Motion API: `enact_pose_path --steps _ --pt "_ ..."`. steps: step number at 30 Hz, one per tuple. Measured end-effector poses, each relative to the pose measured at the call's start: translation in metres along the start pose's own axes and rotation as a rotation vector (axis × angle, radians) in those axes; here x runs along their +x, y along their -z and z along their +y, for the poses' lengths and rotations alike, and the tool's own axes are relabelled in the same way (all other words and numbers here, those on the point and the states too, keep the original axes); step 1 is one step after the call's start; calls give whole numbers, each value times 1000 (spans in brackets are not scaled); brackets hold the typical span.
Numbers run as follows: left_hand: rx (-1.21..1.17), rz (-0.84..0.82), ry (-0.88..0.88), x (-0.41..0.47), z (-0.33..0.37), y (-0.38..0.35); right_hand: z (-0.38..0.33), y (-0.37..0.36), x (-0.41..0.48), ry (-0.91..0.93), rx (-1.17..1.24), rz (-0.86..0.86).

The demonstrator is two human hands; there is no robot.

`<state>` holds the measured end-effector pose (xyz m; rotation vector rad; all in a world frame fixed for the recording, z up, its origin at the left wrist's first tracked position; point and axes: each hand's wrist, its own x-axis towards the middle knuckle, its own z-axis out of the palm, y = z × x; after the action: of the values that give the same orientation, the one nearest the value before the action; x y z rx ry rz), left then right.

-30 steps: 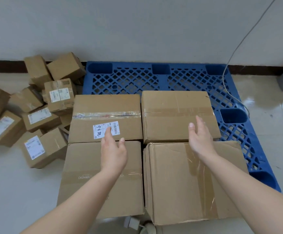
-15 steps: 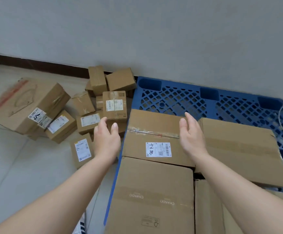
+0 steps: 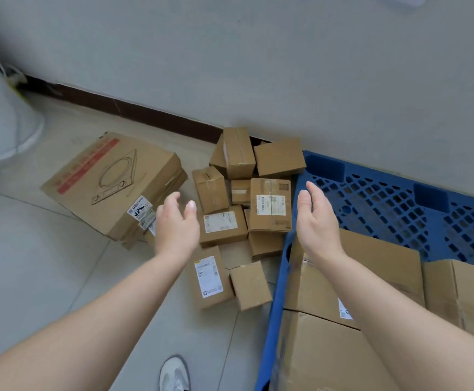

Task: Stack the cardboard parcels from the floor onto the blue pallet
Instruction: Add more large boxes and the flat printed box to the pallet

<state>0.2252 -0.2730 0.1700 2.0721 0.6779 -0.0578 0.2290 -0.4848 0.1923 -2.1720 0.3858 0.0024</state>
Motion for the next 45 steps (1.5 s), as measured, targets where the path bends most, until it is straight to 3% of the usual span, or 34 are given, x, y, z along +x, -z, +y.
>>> enact_pose_path --steps 10,26,45 --pt "-50 110 109 108 -34 97 -100 -119 34 86 3 -112" --pt "-181 376 402 223 -95 151 -163 -258 123 142 -119 -356" --pt "-142 457 600 356 -257 96 -117 -464 220 216 -375 -512"
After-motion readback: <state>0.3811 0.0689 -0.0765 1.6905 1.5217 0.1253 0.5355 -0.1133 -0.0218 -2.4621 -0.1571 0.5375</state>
